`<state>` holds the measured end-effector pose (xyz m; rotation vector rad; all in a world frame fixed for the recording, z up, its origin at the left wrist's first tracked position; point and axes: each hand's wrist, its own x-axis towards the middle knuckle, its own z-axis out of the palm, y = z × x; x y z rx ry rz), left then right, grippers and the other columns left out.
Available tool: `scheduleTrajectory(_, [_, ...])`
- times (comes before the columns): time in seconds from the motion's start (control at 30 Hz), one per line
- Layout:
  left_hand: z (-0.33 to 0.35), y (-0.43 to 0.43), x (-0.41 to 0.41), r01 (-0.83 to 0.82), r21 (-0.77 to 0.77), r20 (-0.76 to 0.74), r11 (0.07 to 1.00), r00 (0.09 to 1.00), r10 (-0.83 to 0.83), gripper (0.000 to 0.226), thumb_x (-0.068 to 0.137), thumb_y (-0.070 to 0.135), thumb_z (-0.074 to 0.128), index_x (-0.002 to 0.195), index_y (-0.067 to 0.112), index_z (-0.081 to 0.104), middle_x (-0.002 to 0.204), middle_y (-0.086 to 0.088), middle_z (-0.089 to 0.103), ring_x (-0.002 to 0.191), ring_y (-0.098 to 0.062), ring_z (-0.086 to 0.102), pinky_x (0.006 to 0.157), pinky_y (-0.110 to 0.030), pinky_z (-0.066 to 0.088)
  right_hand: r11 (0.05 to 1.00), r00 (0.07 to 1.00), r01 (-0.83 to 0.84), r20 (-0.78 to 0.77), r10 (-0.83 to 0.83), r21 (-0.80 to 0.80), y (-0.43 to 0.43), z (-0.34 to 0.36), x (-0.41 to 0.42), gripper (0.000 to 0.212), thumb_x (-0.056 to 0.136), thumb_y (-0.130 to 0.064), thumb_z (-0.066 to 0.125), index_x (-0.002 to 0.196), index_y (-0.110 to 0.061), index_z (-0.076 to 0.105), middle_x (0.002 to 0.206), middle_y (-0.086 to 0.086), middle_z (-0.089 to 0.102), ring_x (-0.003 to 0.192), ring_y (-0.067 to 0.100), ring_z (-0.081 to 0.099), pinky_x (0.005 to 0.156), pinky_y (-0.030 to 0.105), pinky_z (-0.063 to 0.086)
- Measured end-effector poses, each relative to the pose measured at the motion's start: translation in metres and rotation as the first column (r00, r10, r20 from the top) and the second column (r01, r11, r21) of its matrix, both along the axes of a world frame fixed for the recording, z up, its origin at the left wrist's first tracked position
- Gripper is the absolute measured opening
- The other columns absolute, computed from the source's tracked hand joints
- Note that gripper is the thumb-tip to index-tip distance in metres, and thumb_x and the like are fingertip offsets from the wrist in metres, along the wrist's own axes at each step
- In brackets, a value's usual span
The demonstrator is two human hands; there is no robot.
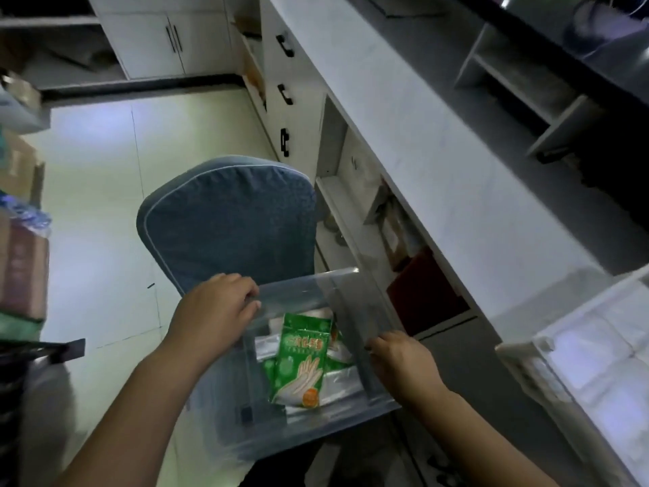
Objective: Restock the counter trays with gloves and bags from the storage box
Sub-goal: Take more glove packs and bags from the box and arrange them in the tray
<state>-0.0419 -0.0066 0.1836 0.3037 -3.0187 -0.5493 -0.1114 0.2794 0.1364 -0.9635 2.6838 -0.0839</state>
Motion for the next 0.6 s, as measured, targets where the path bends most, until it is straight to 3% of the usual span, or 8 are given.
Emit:
scheduleTrajectory(0.1, [-0.022,-0.018,0.005,-0.036,0.031,0.079,0.999,0.996,0.033,0.008,0.084,0.027,0.06,0.089,0.021,0.063,0.09,0.004,0.065,0.088,-0.019,0.057,0.06,-0.028,0.035,0.996,0.989,0.073,0.122,-0.079,0.054,-0.017,-0.036,-0.001,0.02,0.088,-0.023,0.048,0.098,-0.014,0.063,0.094,0.011,0.067,0.087,0.032,0.061,0.061,0.033,0.042])
scheduleTrajectory(0.3, [-0.074,-0.035,0.021,-0.099,0.091,0.212,0.991,0.974,0.078,0.011,0.085,0.029,0.058,0.091,0.024,0.065,0.094,0.006,0.066,0.087,-0.015,0.058,0.063,-0.028,0.043,0.972,0.902,0.167,0.372,-0.217,0.164,-0.036,-0.108,-0.015,0.028,0.089,-0.023,0.049,0.112,-0.02,0.064,0.117,0.006,0.065,0.106,0.024,0.059,0.079,0.031,0.048])
scheduleTrajectory(0.4, [-0.102,-0.038,0.027,-0.122,0.09,0.275,0.988,0.957,0.093,0.011,0.085,0.03,0.057,0.092,0.025,0.064,0.093,0.007,0.066,0.084,-0.013,0.056,0.062,-0.027,0.04,0.956,0.848,0.183,0.456,-0.271,0.228,-0.045,-0.147,-0.024,0.028,0.089,-0.022,0.049,0.113,-0.02,0.064,0.119,0.007,0.066,0.107,0.025,0.061,0.082,0.03,0.049])
scheduleTrajectory(0.6, [-0.159,-0.035,0.026,-0.189,0.115,0.369,0.975,0.919,0.135,0.011,0.085,0.031,0.057,0.093,0.026,0.063,0.094,0.006,0.066,0.082,-0.012,0.057,0.066,-0.028,0.048,0.929,0.724,0.246,0.585,-0.366,0.277,-0.066,-0.232,-0.039,0.028,0.087,-0.016,0.053,0.113,-0.01,0.063,0.113,0.016,0.067,0.102,0.031,0.063,0.079,0.031,0.049])
